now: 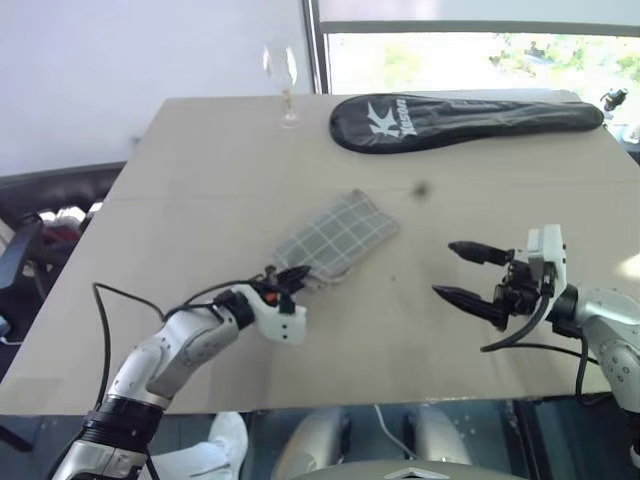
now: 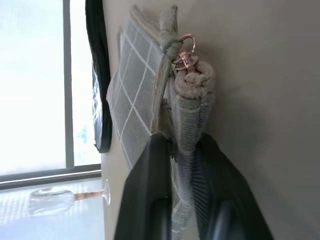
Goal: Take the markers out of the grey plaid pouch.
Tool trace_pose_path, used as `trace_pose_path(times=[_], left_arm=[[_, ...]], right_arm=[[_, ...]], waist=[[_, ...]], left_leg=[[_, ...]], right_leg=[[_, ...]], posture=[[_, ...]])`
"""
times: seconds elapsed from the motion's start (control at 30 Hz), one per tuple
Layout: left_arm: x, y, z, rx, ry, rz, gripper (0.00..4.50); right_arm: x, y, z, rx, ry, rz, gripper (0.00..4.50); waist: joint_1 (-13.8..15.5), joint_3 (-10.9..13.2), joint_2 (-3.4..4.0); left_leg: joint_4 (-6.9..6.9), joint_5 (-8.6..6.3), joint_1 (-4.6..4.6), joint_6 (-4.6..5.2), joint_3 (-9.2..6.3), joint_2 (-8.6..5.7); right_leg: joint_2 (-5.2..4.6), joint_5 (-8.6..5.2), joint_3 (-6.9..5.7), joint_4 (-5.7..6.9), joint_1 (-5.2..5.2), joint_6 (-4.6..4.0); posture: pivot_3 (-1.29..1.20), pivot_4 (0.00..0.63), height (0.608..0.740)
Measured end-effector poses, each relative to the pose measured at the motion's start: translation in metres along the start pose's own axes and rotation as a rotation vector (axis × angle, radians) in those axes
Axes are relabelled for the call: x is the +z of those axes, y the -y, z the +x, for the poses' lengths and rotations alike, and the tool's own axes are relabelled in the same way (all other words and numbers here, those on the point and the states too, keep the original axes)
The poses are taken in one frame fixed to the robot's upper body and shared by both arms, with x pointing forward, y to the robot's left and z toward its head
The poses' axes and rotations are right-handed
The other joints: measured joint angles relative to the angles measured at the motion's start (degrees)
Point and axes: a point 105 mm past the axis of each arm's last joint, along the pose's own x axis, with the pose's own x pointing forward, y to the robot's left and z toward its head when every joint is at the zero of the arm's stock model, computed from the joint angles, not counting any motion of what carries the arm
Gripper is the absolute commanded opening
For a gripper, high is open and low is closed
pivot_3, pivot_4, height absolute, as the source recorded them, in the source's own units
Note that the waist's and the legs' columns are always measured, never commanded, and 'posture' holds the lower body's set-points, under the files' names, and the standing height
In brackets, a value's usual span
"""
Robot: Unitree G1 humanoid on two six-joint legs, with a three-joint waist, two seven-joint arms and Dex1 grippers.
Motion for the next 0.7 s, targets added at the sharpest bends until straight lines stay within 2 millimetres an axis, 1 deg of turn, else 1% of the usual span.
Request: trace_pose_path(times=[0.17, 0.23, 0.3, 0.43, 0.47, 0.53, 0.63, 0.7], left_arm=[[0.0, -0.002, 0.001, 0.022, -0.013, -0.01, 0.07], [0.0, -0.003, 0.002, 0.039, -0.02, -0.039, 0.07], [0.001, -0.005, 0.004, 0.054, -0.024, -0.061, 0.07], [0.008, -0.008, 0.01, 0.074, -0.007, -0.085, 0.07], [0.011, -0.008, 0.011, 0.074, -0.001, -0.086, 0.07], [0.016, -0.009, 0.014, 0.075, 0.019, -0.087, 0.07], [0.021, -0.01, 0.015, 0.077, 0.036, -0.1, 0.07], [0.023, -0.009, 0.014, 0.071, 0.044, -0.102, 0.07]], right_arm=[[-0.001, -0.001, 0.004, 0.016, -0.016, -0.016, 4.5], [-0.005, -0.001, 0.012, 0.04, -0.046, -0.045, 4.5], [-0.012, -0.004, 0.023, 0.075, -0.079, -0.069, 4.5], [-0.028, -0.018, 0.05, 0.182, -0.131, -0.126, 4.5], [-0.034, -0.017, 0.058, 0.19, -0.152, -0.156, 4.5], [-0.041, -0.009, 0.075, 0.165, -0.172, -0.215, 4.5], [-0.045, -0.005, 0.089, 0.162, -0.201, -0.306, 4.5], [-0.048, -0.004, 0.104, 0.165, -0.231, -0.399, 4.5]], waist=[[0.05, -0.01, 0.02], [0.09, -0.03, 0.05], [0.29, -0.03, 0.05], [0.44, -0.01, 0.02], [0.33, 0.01, -0.02], [0.12, 0.03, -0.05], [-0.1, 0.03, -0.06], [-0.61, 0.03, -0.06]], left_leg=[[0.0, 0.0, 0.0, 0.0, -0.03, 0.0], [0.0, 0.0, 0.01, 0.0, -0.03, -0.01], [0.01, 0.03, -0.01, -0.05, -0.04, -0.01], [0.04, 0.09, -0.14, -0.15, -0.05, -0.03], [0.04, 0.09, -0.15, -0.16, -0.02, -0.03], [0.04, 0.1, -0.2, -0.16, -0.02, -0.05], [0.03, 0.1, -0.35, -0.17, -0.03, -0.04], [0.02, 0.1, -0.37, -0.18, 0.01, -0.04]], right_leg=[[0.0, 0.0, -0.03, 0.02, 0.0, 0.0], [-0.01, 0.0, -0.05, 0.03, 0.0, -0.01], [-0.01, 0.0, -0.08, 0.03, -0.01, -0.01], [0.0, 0.0, -0.1, -0.06, -0.08, 0.0], [0.0, 0.0, -0.08, -0.1, -0.08, 0.0], [0.01, 0.0, -0.08, -0.08, -0.16, 0.0], [0.02, 0.0, -0.06, -0.07, -0.36, -0.01], [0.04, 0.0, -0.02, -0.06, -0.4, -0.01]], posture=[[0.0, 0.15, 0.74], [0.0, 0.15, 0.74], [0.0, 0.15, 0.74], [0.0, 0.15, 0.74], [0.0, 0.15, 0.74], [0.0, 0.15, 0.74], [0.0, 0.15, 0.74], [0.0, 0.15, 0.74]])
